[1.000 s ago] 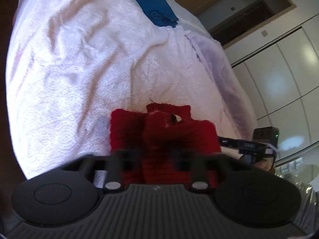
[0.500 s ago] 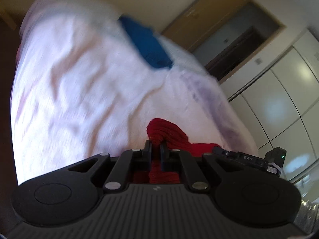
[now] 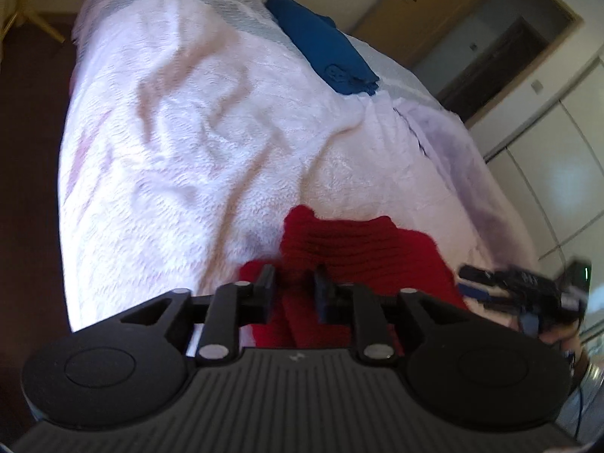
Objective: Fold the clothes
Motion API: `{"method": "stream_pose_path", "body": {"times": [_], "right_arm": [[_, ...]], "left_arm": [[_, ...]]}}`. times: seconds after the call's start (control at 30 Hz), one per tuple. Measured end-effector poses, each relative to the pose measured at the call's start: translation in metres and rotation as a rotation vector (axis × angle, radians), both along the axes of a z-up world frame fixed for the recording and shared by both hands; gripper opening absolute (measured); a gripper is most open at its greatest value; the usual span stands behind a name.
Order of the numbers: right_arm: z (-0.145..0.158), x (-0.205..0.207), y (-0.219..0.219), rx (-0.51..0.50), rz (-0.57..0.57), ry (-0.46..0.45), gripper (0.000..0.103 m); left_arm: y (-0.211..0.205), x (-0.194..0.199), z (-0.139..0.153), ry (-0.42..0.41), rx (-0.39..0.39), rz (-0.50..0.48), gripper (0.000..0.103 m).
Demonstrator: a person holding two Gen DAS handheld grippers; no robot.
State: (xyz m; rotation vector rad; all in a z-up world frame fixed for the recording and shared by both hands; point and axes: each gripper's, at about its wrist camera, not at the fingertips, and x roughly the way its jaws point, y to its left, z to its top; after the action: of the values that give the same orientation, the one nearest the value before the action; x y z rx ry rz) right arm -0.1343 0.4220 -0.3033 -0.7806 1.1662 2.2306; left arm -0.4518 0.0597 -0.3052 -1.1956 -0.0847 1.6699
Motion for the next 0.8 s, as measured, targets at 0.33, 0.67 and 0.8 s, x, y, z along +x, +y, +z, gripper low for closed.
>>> {"method": "stream_pose_path", "body": {"times": [0.33,0.67,0.8], "right_arm": [[0.008,0.122,-0.099,-0.191,-0.105,0.265,0.058],[-0.017,0.101,-0.118,-0.197,-0.097,0.331,0.011],[0.022,0.098,-0.123,-0.050,-0.051,0.217,0.008]], "left_arm": [[-0.101,0.044,0.014,-0.256,0.035,0.134,0.031],[-0.091,0.070,0.005,-0.194,0.068,0.135,0.007],[-0.098,0.074,0.010,-0.119,0.058,0.107,0.008]]}}
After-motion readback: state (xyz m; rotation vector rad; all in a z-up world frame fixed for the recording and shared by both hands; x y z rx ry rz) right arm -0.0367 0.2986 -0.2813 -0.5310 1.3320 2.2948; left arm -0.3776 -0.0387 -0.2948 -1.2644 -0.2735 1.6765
